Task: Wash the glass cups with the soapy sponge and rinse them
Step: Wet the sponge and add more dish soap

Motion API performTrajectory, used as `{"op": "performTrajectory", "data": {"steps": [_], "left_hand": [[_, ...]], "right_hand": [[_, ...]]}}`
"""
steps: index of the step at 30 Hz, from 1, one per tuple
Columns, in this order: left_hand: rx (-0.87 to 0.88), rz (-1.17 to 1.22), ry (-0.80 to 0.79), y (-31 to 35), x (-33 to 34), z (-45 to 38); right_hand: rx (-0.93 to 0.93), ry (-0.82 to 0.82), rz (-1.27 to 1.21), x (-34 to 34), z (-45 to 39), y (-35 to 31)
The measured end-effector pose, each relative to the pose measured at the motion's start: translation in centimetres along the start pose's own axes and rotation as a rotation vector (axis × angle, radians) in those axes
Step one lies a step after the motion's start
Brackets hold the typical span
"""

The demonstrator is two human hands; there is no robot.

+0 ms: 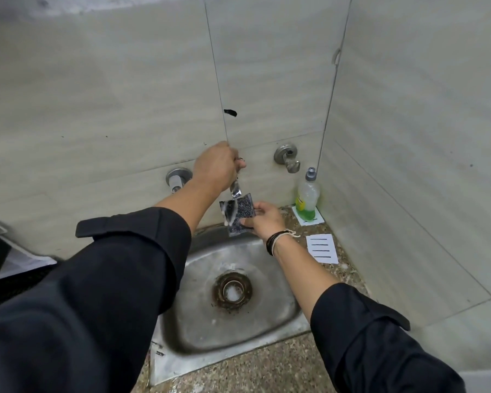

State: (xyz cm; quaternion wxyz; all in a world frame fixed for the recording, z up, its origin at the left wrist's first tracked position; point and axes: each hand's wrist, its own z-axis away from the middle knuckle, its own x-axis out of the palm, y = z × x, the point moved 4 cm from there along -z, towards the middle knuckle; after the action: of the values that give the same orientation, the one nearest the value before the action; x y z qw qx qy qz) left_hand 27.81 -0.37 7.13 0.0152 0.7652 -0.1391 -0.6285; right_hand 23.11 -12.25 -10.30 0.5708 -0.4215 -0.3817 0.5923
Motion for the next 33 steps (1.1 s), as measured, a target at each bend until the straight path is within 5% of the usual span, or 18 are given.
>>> {"op": "performTrajectory", "data": {"steps": [25, 33], "left_hand": [[0.039, -0.058, 0.094, -0.1, 1.2, -0.1], [0.041, -0.073, 0.103, 0.0, 1.3, 0.0]], "right_hand": [[-0.219, -0.046, 0.271, 2.3, 1.3, -3.4], [-0.151, -0.06, 0.123, 1.9, 0.8, -3.2]]}}
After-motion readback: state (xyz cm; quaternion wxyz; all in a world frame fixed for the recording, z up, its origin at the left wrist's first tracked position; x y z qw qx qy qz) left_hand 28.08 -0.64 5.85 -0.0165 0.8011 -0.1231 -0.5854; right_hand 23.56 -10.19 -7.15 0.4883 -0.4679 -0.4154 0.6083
